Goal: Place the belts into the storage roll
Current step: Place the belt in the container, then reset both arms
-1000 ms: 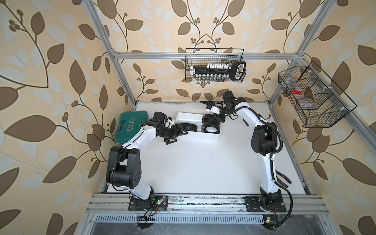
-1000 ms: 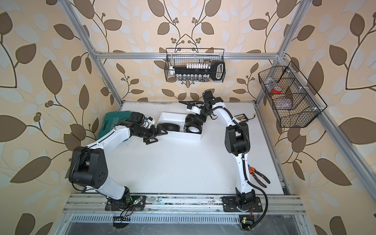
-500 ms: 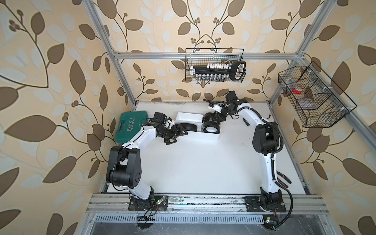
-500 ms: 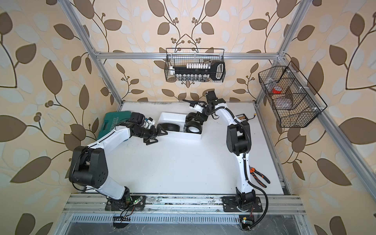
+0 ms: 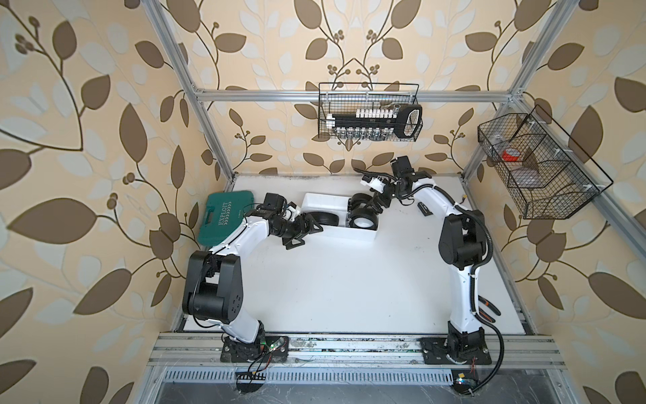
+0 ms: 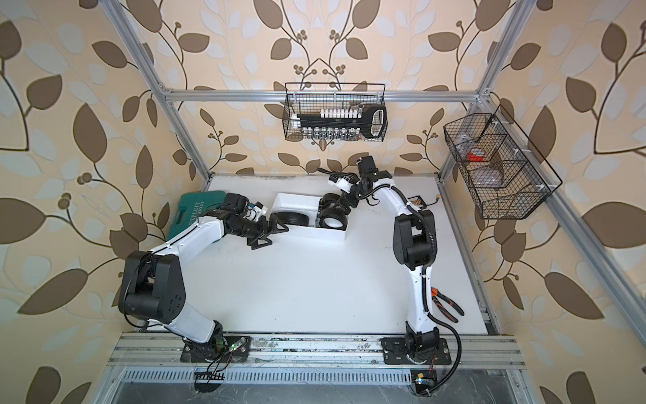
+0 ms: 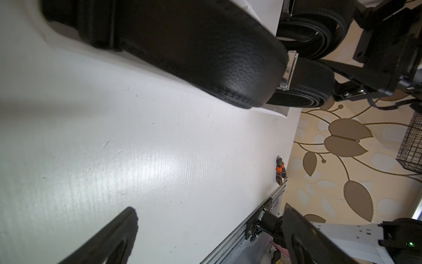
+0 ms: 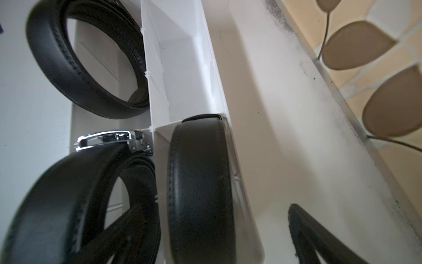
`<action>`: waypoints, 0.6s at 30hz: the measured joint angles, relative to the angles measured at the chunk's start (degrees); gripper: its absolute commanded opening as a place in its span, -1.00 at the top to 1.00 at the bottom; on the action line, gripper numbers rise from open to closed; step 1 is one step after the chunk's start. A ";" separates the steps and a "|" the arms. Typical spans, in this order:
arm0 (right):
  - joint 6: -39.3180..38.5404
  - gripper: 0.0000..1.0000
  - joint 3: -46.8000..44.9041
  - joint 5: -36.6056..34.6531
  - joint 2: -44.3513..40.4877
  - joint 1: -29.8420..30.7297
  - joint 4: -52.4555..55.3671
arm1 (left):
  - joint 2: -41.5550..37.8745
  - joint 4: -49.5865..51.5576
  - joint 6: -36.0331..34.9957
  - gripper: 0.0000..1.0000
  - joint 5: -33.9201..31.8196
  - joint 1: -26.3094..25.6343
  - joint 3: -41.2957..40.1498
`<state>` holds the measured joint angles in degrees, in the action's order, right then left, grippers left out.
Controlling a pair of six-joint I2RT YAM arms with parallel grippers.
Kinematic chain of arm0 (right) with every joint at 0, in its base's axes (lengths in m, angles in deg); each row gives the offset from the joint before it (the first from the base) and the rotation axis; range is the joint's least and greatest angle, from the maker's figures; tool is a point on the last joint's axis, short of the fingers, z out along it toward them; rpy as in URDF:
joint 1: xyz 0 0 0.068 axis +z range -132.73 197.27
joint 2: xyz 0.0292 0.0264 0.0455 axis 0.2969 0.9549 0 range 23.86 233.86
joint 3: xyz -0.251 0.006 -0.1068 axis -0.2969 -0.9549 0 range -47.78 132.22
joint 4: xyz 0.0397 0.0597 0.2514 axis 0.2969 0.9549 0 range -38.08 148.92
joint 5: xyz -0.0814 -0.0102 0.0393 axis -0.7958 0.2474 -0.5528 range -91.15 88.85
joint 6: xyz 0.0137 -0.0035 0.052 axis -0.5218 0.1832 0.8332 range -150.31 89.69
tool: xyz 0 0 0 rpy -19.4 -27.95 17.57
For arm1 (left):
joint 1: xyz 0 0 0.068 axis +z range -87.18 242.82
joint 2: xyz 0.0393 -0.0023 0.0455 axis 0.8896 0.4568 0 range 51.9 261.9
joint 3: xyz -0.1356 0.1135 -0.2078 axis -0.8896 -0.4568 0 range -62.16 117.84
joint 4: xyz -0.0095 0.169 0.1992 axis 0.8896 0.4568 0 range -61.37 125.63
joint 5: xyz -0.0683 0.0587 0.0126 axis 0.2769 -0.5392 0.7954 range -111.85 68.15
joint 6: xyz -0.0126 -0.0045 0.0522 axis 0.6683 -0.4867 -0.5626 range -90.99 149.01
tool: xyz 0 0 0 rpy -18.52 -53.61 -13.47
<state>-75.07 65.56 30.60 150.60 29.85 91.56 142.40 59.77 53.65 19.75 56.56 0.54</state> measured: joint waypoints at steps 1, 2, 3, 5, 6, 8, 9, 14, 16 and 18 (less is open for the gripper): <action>0.33 -0.99 -0.31 0.22 -0.98 -0.09 -0.22 | 0.00 -0.02 0.00 -0.98 -0.02 0.00 -0.11; 0.76 -0.98 -0.66 0.28 -1.99 -0.17 -0.46 | -0.04 -0.07 0.00 -0.98 -0.09 0.00 -0.26; 1.31 -0.99 -1.11 0.33 -3.08 -0.31 -0.87 | -0.13 -0.09 0.02 -0.98 -0.13 0.00 -0.42; 2.60 -0.98 -2.86 0.48 -5.88 -0.68 -2.27 | -0.57 -0.04 0.07 -0.98 -0.57 0.00 -0.79; 3.30 -0.98 -4.24 0.50 -7.48 -0.87 -3.13 | -0.92 0.09 0.20 -0.98 -1.18 -0.02 -0.87; 5.49 -0.98 -8.81 0.15 -11.91 -1.18 -5.68 | -1.97 0.39 0.46 -0.98 -3.28 -0.02 -0.87; 6.75 -0.98 -11.80 -0.50 -14.49 -1.38 -7.34 | -2.64 0.50 0.90 -0.98 -4.66 -0.02 -0.87; 20.02 -0.99 -37.35 -9.94 -35.80 -1.44 -22.12 | -11.08 -0.26 1.84 -0.98 -16.74 -0.02 -2.34; 26.47 -0.99 -47.32 -14.38 -45.53 -1.40 -27.39 | -15.87 -0.61 1.07 -0.98 -24.48 0.00 -2.89; 32.17 -0.99 -54.84 -17.81 -53.72 -1.42 -31.43 | -21.27 -2.75 0.07 -0.98 -32.54 0.00 -5.18</action>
<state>-42.89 10.72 12.78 96.87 28.43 60.13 121.14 57.01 53.72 -12.79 56.56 -4.64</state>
